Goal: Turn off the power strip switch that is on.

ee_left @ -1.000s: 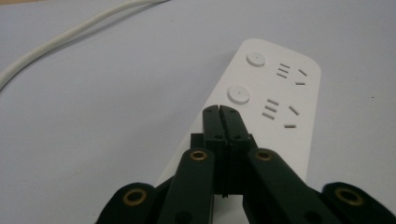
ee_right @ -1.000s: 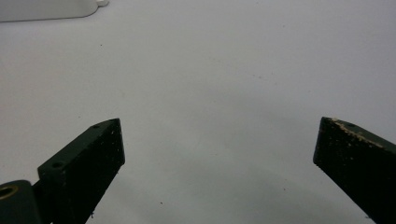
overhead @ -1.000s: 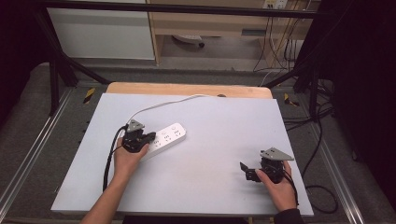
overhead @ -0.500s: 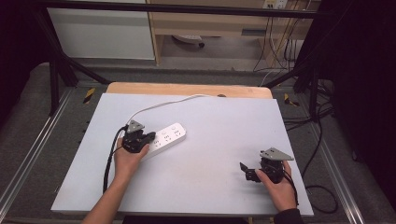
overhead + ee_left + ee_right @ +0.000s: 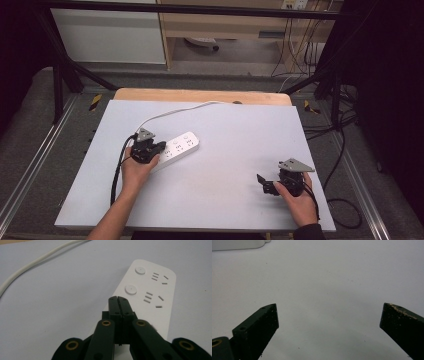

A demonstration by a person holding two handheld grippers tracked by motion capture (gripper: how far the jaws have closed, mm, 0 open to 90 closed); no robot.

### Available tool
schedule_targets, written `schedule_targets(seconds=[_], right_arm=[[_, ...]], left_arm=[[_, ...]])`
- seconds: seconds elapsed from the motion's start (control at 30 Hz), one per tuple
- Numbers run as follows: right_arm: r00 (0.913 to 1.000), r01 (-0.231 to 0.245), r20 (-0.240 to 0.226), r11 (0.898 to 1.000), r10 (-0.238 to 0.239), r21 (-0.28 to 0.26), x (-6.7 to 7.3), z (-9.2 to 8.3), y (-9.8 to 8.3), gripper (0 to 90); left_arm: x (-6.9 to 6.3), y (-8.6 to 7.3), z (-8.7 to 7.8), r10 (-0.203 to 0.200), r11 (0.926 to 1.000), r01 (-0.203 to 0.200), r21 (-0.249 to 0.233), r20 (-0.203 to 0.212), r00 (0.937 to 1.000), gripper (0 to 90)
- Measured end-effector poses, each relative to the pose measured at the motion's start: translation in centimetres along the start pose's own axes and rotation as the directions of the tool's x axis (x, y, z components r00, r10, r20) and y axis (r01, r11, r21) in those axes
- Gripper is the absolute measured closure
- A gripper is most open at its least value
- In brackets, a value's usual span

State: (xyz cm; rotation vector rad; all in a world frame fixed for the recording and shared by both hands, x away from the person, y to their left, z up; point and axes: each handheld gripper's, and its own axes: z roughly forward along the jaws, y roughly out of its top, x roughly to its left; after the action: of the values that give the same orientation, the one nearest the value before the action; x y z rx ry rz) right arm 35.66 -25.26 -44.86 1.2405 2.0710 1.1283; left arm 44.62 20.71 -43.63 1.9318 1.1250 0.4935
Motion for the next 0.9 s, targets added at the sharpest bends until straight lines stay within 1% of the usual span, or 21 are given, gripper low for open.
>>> schedule_targets(seconds=[0.07, 0.17, 0.27, 0.37, 0.43, 0.6, 0.73, 0.8, 0.9], right_arm=[[1.0000, 0.002, 0.002, 1.000, -0.002, -0.002, -0.03, 0.00, -0.01, 2.6], [1.0000, 0.001, 0.001, 1.000, -0.001, 0.002, -0.05, 0.01, -0.02, 2.6], [1.0000, 0.001, 0.002, 1.000, -0.001, 0.001, -0.04, 0.00, -0.01, 2.6], [1.0000, 0.004, 0.002, 1.000, -0.004, -0.001, -0.03, 0.01, -0.01, 2.6], [1.0000, 0.005, 0.002, 1.000, -0.005, -0.001, -0.03, -0.01, -0.02, 2.6], [1.0000, 0.005, 0.001, 1.000, -0.005, -0.001, -0.04, -0.01, -0.02, 2.6], [1.0000, 0.003, 0.001, 1.000, -0.003, 0.004, 0.01, 0.05, -0.02, 2.7], [1.0000, 0.001, 0.000, 1.000, -0.001, 0.002, 0.02, 0.00, -0.01, 2.7], [1.0000, 0.005, -0.002, 1.000, -0.005, 0.001, 0.00, -0.05, -0.03, 2.7]], left_arm=[[0.04, 0.00, 0.00, -0.002, 1.0000, 0.002, 0.001, 0.003, 1.0000, 90.0], [-0.07, 0.08, 0.02, 0.015, 0.9999, -0.015, 0.007, -0.004, 0.9999, 90.0], [0.03, 0.09, 0.05, 0.006, 0.9999, -0.006, 0.008, 0.002, 1.0000, 90.0], [-0.02, 0.08, 0.09, 0.009, 0.9999, -0.009, 0.013, 0.000, 1.0000, 90.0], [-0.12, 0.09, 0.08, 0.020, 0.9997, -0.020, 0.013, -0.008, 0.9998, 90.0], [0.01, 0.06, 0.07, 0.010, 0.9999, -0.010, 0.011, 0.001, 1.0000, 90.0], [0.03, 0.07, 0.06, 0.010, 0.9999, -0.010, 0.011, 0.002, 0.9999, 90.0], [-0.06, 0.10, 0.07, 0.019, 0.9997, -0.019, 0.013, -0.004, 0.9998, 90.0], [-0.02, 0.09, 0.07, 0.016, 0.9998, -0.016, 0.012, -0.001, 0.9999, 90.0]])
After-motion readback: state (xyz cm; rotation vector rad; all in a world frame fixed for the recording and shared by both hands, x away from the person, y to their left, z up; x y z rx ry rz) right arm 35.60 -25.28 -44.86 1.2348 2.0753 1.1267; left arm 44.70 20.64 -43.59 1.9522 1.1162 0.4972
